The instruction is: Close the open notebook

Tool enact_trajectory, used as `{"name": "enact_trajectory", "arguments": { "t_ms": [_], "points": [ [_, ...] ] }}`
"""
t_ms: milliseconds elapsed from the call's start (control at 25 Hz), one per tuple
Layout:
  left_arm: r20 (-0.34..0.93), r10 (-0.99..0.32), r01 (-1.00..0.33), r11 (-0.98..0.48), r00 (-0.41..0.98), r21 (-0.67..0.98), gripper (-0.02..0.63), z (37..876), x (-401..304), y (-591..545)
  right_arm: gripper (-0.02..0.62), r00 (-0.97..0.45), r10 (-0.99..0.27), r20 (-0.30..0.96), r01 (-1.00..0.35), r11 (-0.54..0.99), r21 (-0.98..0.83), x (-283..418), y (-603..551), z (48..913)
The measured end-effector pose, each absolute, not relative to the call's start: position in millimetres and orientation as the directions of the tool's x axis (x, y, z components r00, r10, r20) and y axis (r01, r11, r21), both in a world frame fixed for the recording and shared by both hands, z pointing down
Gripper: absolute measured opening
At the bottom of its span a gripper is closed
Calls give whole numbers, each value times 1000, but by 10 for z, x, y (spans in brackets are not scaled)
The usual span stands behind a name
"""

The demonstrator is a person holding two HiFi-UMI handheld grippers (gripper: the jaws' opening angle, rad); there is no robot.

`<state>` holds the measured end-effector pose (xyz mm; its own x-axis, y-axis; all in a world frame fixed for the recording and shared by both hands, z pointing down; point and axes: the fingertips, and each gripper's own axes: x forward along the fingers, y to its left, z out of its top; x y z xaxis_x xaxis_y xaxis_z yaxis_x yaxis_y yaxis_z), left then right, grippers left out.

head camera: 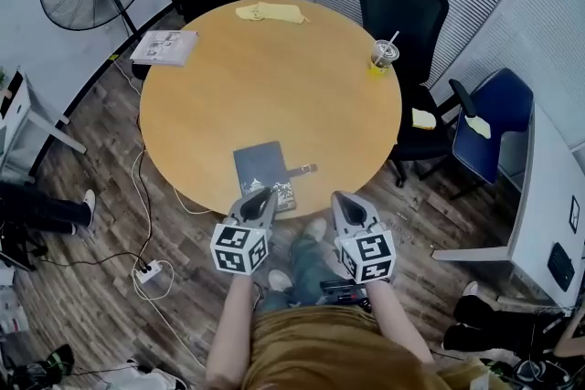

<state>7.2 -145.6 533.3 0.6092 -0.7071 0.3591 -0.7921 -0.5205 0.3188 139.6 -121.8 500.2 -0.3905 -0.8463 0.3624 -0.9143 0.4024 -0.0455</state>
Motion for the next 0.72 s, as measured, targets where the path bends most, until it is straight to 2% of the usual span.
{"name": "enact_trajectory", "arguments": {
  "t_ms": [200, 720],
  "points": [
    [248, -760, -788, -509, 601, 347, 61, 4981, -52, -1375, 11, -406, -853, 329, -908, 418, -36, 1290, -1105, 4895],
    [165, -838, -846, -479, 520, 236, 61, 4549, -430, -1073, 11, -449, -856, 256, -890, 453, -46, 1004, -877, 4665]
  ]
}}
